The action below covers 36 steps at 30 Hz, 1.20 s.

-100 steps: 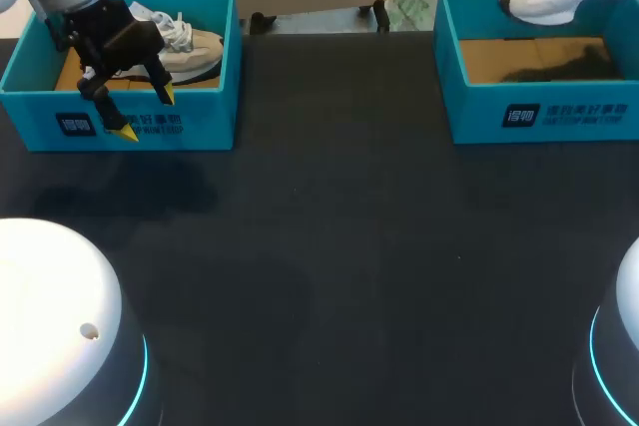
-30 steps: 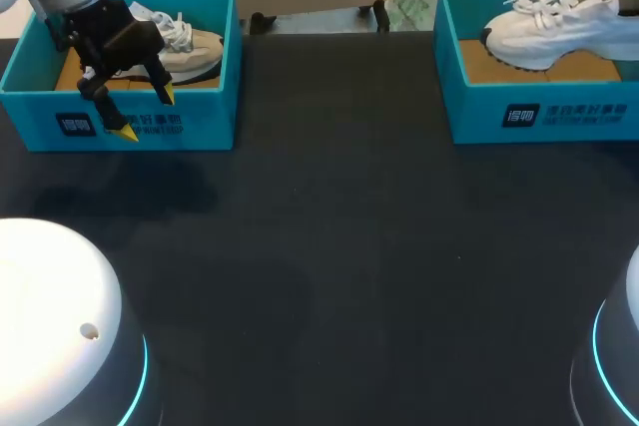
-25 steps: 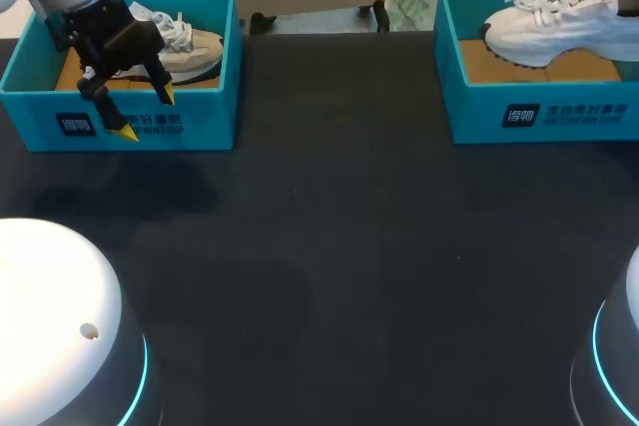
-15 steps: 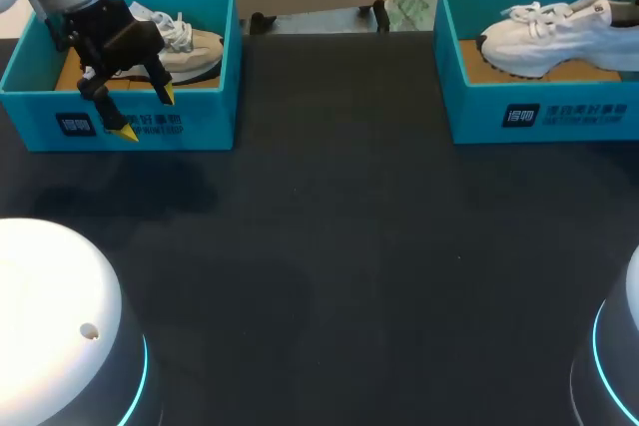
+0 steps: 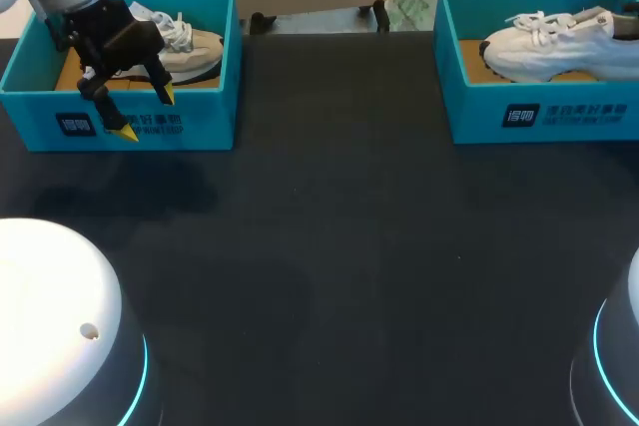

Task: Take the shoe out of the shoebox, open the shoe tongue, remove and reinsert the insole, then place the shoe into the shoebox

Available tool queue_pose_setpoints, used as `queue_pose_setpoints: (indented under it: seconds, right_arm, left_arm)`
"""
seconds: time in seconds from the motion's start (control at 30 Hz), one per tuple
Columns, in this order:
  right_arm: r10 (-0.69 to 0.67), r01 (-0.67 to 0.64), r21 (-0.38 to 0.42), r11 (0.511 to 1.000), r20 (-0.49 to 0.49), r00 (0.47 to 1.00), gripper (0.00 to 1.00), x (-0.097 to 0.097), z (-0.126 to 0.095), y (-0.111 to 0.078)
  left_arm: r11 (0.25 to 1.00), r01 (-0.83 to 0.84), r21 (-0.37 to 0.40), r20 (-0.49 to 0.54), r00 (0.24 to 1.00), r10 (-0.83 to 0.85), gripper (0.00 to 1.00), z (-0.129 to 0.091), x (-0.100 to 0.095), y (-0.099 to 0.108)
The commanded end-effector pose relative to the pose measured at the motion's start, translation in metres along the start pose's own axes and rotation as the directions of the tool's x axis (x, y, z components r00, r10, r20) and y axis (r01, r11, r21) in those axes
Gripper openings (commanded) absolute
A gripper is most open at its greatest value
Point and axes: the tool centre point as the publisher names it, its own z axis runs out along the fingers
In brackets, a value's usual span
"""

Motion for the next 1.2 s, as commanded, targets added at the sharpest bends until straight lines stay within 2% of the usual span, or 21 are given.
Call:
queue_pose_setpoints:
  seconds: [0.03, 0.23, 0.7, 1.2]
  right_arm:
    - [-0.030, 0.031, 0.009, 0.999, -0.014, 0.999, 0.00, -0.001, 0.009, 0.006]
    - [-0.032, 0.033, 0.043, 0.999, -0.014, 0.999, 0.00, -0.004, 0.023, 0.006]
    - [-0.071, 0.072, 0.093, 0.993, -0.021, 0.997, 0.00, 0.005, 0.047, 0.006]
    - [-0.093, 0.095, 0.097, 0.991, -0.022, 0.995, 0.00, 0.019, 0.051, -0.001]
  left_arm:
    - [1.000, -0.001, -0.002, -0.001, 1.000, 0.001, 1.00, 0.000, 0.000, 0.000]
    - [1.000, -0.001, -0.002, -0.001, 1.000, 0.001, 1.00, 0.000, 0.000, 0.000]
    - [1.000, -0.001, -0.002, -0.001, 1.000, 0.001, 1.00, 0.000, 0.000, 0.000]
    - [1.000, -0.001, -0.002, -0.001, 1.000, 0.001, 1.00, 0.000, 0.000, 0.000]
